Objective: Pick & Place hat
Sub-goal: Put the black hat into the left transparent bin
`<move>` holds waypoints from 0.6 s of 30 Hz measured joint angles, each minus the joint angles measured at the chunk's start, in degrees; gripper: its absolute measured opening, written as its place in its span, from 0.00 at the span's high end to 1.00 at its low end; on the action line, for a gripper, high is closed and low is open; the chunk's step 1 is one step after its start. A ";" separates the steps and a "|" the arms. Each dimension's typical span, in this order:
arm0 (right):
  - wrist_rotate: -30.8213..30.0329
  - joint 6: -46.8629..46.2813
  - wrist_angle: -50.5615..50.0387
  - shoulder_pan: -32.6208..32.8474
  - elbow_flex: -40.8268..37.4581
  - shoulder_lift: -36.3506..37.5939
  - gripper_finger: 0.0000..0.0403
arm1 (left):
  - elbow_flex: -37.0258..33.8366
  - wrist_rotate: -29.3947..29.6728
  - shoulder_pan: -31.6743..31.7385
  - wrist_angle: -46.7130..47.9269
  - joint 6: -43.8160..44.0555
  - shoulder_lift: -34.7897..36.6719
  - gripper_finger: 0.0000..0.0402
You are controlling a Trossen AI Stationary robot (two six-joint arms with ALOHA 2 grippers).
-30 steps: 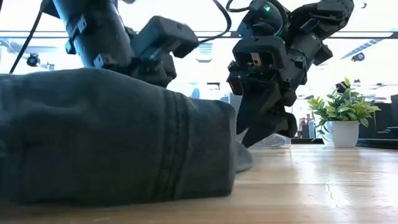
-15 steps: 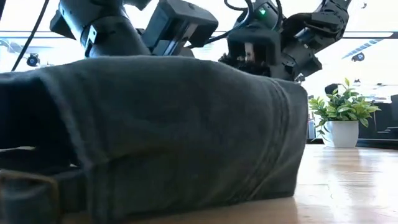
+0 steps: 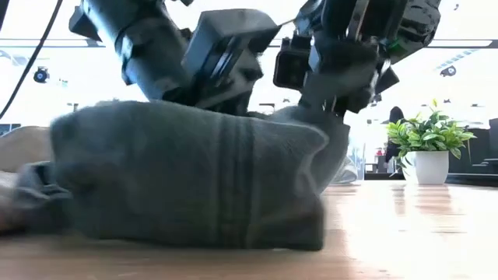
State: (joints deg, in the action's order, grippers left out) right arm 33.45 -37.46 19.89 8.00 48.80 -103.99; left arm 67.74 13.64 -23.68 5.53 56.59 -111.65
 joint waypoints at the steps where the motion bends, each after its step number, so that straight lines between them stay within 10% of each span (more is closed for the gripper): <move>1: -0.15 -0.81 1.20 0.02 0.03 0.18 0.61 | 0.82 0.71 0.00 0.19 -0.78 0.19 0.75; 12: -3.43 0.14 -1.95 -0.10 0.07 6.79 0.95 | 10.12 5.04 -0.19 18.76 -3.14 4.60 0.75; 18: -3.85 1.91 -6.03 0.25 0.07 14.12 0.96 | 15.89 6.35 -2.54 27.63 1.97 12.35 0.75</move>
State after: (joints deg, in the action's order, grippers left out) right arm 29.60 -35.55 13.85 8.25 48.86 -89.87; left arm 83.64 19.98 -26.22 33.16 58.56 -99.30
